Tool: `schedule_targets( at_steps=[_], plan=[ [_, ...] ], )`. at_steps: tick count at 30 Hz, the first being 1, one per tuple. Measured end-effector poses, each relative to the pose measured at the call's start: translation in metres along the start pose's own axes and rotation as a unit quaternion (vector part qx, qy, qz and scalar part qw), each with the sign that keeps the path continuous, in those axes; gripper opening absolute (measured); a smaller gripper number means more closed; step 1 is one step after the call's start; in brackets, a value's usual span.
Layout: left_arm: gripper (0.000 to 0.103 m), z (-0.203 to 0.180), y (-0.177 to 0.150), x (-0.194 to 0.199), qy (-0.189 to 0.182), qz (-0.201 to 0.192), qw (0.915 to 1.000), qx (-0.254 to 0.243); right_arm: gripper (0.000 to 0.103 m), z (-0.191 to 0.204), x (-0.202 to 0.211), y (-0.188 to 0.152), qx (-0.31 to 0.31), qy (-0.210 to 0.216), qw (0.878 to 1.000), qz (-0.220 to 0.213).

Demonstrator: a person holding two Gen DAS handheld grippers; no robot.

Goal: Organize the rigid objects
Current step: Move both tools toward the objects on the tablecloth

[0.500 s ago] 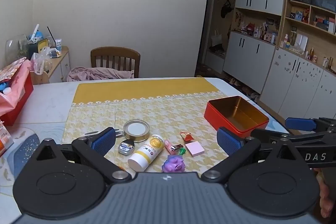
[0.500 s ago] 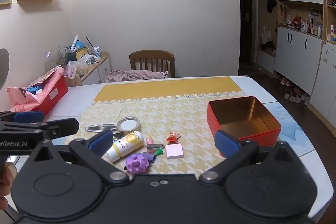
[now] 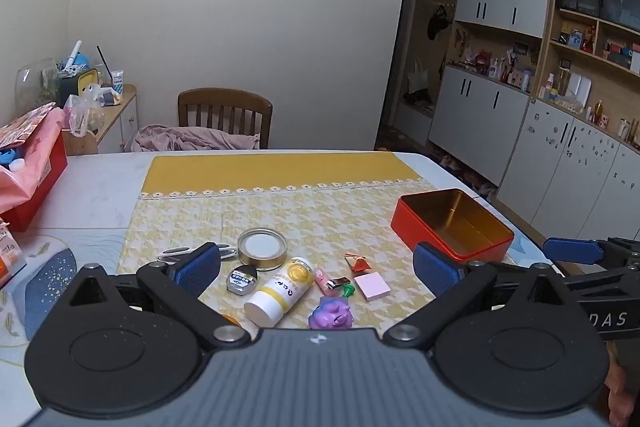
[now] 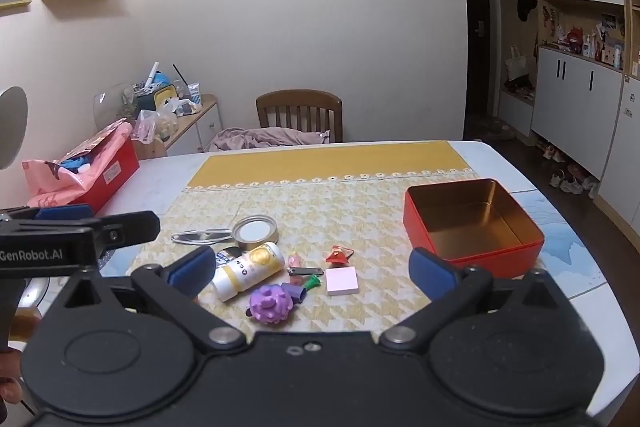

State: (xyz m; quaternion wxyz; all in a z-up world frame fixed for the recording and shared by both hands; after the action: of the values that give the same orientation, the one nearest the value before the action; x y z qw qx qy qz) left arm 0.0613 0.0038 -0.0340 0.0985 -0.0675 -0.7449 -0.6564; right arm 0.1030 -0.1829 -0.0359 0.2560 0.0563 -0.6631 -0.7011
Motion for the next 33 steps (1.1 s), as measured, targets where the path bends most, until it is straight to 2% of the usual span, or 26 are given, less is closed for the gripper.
schedule_targets(
  at_steps=[19, 24, 33],
  plan=[
    [0.103, 0.002, -0.002, -0.001, 0.003, -0.003, 1.0000, -0.003, 0.103, -0.002, 0.000, -0.004, -0.007, -0.002, 1.000, 0.001],
    [0.103, 0.002, -0.006, -0.001, -0.008, -0.005, 0.9999, -0.007, 0.103, -0.001, -0.002, -0.006, -0.007, -0.001, 1.000, 0.005],
    [0.103, 0.015, -0.017, -0.001, 0.011, -0.022, 0.9993, -0.027, 0.103, 0.002, -0.014, -0.015, 0.004, 0.023, 1.000, 0.019]
  ],
)
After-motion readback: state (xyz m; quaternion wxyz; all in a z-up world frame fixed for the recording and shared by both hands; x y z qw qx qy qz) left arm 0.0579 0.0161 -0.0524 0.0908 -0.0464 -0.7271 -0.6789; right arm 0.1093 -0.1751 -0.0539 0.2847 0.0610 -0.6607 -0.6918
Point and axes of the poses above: each gripper's, at about its wrist camera, not at the fingertips, and x roughly against the way its jaws point, z to its left, y to its top, the point moved 7 cm from there along -x, roughly the way its jaws point, and after that the axes turned 15 degrees about -z, right-handed, at the moved point
